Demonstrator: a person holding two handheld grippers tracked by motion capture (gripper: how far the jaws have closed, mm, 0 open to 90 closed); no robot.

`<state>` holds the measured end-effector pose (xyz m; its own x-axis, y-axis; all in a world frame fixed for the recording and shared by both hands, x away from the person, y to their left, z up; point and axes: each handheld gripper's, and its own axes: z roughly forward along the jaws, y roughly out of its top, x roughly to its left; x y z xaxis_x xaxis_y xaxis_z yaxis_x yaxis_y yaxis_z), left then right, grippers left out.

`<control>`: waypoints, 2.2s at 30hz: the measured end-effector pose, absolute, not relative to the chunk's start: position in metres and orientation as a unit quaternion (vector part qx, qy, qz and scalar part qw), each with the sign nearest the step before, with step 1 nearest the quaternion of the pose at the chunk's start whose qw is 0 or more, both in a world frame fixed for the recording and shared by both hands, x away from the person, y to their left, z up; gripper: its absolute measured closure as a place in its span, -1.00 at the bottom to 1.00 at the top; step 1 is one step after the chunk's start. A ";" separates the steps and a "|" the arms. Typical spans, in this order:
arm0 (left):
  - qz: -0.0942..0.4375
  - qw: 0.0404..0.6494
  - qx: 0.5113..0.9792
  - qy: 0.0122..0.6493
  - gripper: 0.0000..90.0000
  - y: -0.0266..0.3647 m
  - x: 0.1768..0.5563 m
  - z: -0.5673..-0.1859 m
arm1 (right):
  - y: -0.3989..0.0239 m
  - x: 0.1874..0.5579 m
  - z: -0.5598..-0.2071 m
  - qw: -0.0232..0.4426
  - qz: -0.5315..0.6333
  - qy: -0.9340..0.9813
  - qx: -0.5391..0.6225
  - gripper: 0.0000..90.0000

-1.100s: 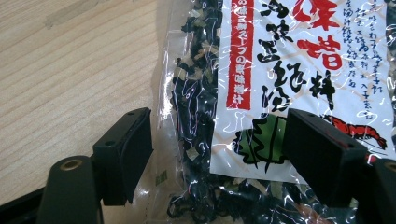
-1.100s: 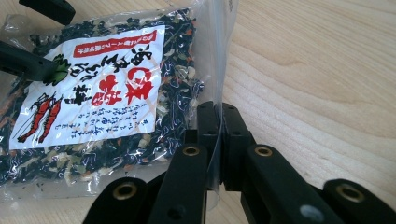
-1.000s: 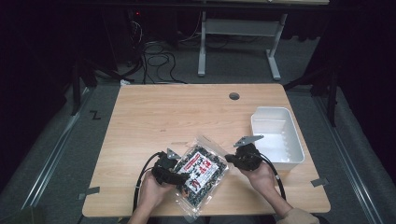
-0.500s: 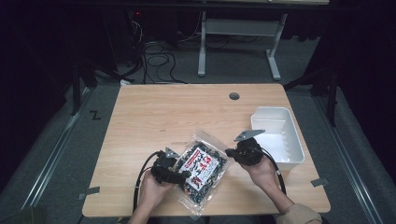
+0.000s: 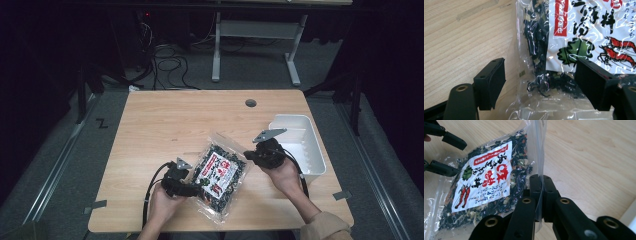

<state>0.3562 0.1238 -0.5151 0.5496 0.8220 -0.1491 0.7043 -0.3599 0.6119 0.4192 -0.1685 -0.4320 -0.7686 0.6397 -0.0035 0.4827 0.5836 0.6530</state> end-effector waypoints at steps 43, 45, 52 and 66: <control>0.078 0.342 0.809 0.472 -0.40 0.126 0.353 -0.510 | -0.169 0.424 -0.322 0.203 0.338 0.879 0.266 1.00; 0.078 0.342 0.809 0.472 -0.40 0.127 0.353 -0.509 | -0.169 0.425 -0.315 0.207 0.337 0.878 0.268 1.00; 0.078 0.345 0.808 0.471 -0.40 0.126 0.352 -0.509 | -0.170 0.426 -0.304 0.218 0.341 0.875 0.265 1.00; 0.078 0.343 0.810 0.469 -0.40 0.125 0.352 -0.509 | -0.181 0.429 -0.284 0.239 0.350 0.863 0.276 1.00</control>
